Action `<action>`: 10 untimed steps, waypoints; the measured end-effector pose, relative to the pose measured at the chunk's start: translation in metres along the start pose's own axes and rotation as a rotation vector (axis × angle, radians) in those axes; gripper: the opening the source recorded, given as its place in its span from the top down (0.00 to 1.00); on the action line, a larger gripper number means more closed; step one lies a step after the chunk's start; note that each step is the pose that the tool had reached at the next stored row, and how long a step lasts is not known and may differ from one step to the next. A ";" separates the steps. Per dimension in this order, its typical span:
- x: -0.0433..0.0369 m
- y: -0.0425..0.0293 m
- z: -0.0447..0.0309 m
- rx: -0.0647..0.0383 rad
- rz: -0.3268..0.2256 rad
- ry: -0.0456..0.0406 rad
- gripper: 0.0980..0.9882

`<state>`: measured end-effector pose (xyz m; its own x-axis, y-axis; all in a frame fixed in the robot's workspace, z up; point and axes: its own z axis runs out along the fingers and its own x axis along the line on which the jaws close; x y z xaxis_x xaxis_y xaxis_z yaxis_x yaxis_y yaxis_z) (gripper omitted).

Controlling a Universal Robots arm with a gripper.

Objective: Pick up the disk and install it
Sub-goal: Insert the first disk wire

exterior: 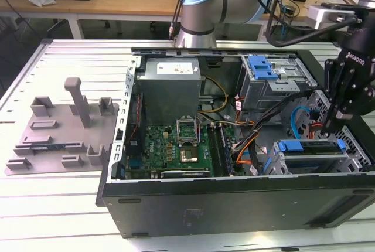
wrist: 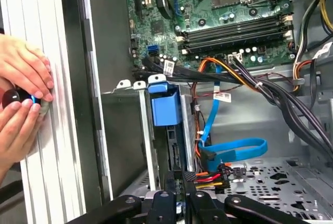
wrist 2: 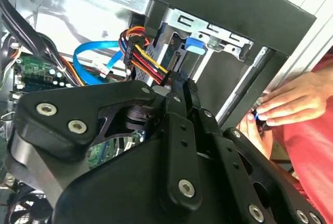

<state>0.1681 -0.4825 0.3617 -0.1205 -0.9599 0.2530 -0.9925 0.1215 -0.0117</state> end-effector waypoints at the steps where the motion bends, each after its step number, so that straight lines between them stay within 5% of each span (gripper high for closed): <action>1: 0.0005 0.0000 0.0000 0.006 -0.002 -0.0112 0.92; 6: 0.0090 -0.0009 0.0020 0.011 -0.003 -0.0563 0.92; 10: 0.0194 -0.0012 0.0047 0.009 -0.003 -0.0778 0.92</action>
<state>0.1669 -0.5025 0.3621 -0.1180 -0.9771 0.1771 -0.9930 0.1164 -0.0195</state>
